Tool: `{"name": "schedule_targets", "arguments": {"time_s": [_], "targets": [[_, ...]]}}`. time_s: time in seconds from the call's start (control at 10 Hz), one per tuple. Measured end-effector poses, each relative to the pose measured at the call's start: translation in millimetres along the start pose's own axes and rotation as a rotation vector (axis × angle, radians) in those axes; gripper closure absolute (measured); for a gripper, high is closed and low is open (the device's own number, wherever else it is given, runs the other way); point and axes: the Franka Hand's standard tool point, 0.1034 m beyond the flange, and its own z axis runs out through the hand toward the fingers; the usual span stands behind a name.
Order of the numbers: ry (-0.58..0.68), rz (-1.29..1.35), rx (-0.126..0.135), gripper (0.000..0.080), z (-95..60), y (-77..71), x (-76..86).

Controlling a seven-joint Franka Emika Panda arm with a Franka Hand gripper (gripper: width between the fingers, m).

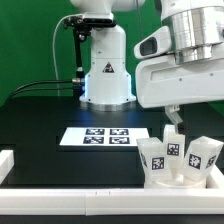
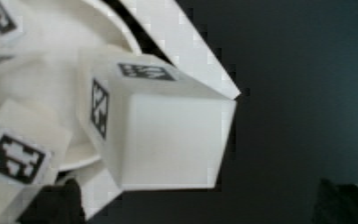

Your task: Assemble stool

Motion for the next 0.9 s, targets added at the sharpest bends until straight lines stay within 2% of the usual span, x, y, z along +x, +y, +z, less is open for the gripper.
{"name": "schedule_targets", "arguments": {"time_s": [0.1,0.4,0.5,0.6,0.9], "targets": [[0.002,-0.041,-0.006,0.0151,0.0,0.8,0.8],[-0.052,-0.577,-0.051,0.0151,4.3,-0.8,-6.8],[-0.109,-0.655,-0.057,0.0151,7.2,1.6,-13.2],[-0.1,-0.711,-0.056,0.0151,6.3,3.2,-10.9],[-0.106,-0.875,-0.078,0.0151,6.4,8.9,-6.6]]}}
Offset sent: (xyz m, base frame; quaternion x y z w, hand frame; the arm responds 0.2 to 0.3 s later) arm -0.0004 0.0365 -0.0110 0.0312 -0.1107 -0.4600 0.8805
